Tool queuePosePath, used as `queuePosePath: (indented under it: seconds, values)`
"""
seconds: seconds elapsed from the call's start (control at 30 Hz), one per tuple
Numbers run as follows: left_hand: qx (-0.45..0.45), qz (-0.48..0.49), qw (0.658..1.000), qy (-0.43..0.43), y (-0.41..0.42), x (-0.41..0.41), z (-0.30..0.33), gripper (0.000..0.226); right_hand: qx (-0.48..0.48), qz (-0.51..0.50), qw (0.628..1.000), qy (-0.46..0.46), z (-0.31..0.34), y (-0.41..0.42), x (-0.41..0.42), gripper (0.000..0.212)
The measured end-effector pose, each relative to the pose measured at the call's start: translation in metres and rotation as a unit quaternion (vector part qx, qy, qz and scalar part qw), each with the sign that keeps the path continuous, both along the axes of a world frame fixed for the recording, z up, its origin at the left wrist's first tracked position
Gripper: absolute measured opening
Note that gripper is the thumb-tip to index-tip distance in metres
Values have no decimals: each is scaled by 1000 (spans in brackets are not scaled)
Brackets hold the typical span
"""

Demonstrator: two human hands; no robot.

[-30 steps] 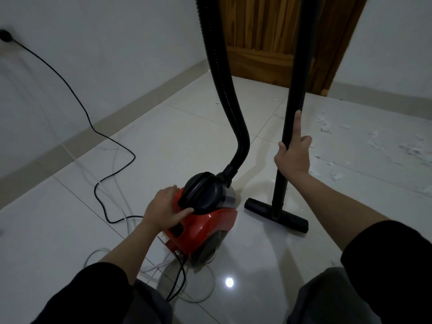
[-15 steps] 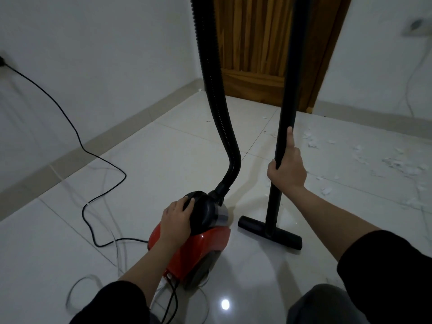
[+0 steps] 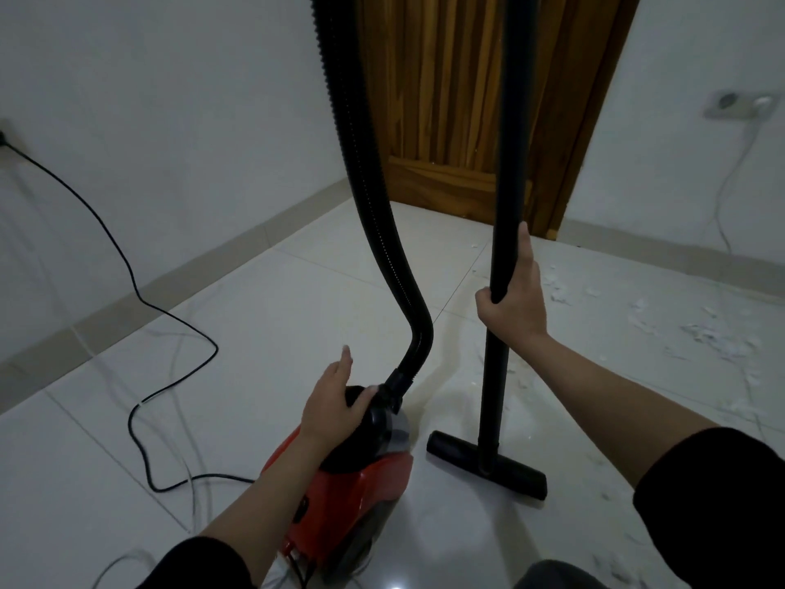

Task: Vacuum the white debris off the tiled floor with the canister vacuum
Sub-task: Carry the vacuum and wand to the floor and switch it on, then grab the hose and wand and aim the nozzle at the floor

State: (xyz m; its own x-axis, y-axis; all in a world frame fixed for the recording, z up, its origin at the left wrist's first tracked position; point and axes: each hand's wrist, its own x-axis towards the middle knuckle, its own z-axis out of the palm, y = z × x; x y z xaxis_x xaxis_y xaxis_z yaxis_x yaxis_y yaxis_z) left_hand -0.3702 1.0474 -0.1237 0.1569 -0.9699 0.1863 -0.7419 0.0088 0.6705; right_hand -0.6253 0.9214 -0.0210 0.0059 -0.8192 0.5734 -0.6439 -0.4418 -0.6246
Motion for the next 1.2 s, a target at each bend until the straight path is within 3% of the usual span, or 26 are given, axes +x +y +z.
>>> queuePosePath:
  seconds: [0.23,0.63,0.8,1.0,1.2]
  values:
    - [-207,13,973,103,-49,-34,94,72,-28,-24,999,-19,13,-10,6,89]
    - [-314,18,939,137,-89,-51,170,76,-43,3,998,-52,36,-13,10,79]
    - [-303,23,940,156,-81,-55,229,83,-14,-13,999,-49,91,-9,9,79]
    - [-286,42,934,212,-55,-75,361,83,44,-14,997,-57,195,17,-2,74]
    - [-319,-19,943,96,-33,-89,488,69,66,-8,995,-77,311,32,-5,69]
